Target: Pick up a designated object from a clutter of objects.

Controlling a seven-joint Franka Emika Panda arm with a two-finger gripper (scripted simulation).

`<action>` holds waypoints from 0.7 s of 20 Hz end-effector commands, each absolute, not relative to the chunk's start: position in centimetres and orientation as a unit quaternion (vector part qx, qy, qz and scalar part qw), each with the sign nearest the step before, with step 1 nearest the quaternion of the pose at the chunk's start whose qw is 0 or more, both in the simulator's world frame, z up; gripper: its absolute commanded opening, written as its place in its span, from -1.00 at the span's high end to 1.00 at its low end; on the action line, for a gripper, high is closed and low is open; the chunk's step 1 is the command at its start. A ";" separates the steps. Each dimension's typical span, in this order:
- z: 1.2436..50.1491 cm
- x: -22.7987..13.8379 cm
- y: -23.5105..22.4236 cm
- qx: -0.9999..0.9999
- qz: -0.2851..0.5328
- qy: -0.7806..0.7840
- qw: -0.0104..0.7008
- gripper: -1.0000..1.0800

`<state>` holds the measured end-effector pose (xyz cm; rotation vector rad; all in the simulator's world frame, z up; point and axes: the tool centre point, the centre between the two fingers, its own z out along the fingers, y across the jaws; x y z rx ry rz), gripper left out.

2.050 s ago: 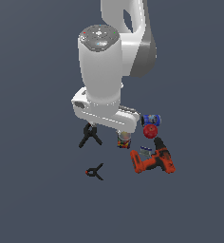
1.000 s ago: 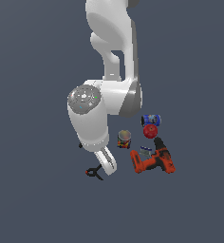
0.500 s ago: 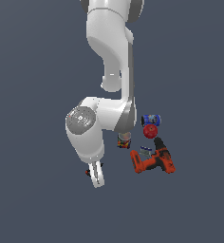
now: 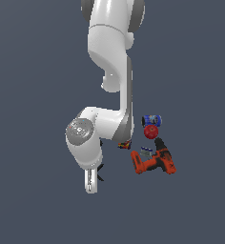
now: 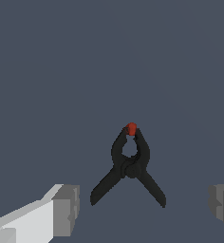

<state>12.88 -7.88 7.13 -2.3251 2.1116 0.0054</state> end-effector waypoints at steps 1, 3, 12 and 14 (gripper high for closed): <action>6.7 13.0 -8.0 -0.731 0.001 0.682 0.000 -0.92; 6.5 13.1 -8.1 -0.727 0.000 0.687 0.000 -0.92; 5.5 13.0 -8.1 -0.726 0.000 0.688 0.000 -0.92; 4.6 13.0 -8.1 -0.726 0.000 0.688 0.000 -0.92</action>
